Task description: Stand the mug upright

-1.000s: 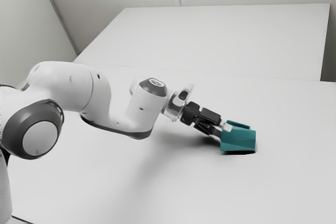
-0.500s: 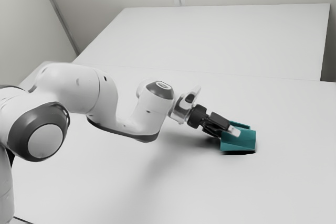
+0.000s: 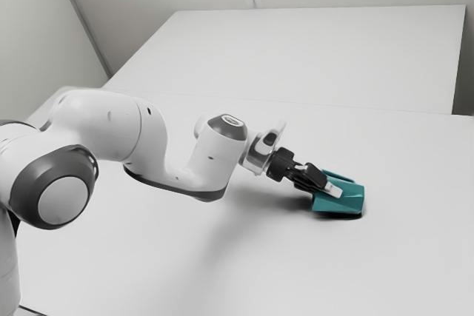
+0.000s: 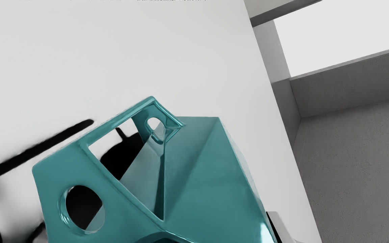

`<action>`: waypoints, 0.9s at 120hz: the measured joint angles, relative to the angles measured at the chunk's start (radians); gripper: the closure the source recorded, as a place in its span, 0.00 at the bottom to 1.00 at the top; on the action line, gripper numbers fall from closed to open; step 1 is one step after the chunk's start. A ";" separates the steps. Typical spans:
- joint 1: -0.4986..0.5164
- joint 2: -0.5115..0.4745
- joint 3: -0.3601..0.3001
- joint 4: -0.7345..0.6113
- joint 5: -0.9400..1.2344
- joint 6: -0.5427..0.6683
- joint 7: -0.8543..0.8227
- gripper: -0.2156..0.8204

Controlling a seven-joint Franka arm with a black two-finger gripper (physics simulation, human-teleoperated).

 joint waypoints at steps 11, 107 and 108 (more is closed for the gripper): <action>-0.001 -0.019 0.000 -0.002 0.001 0.000 -0.001 0.93; 0.219 -0.345 -0.086 -0.012 0.841 -0.013 -0.304 0.96; 0.220 -0.347 -0.086 -0.013 0.851 -0.015 -0.310 0.96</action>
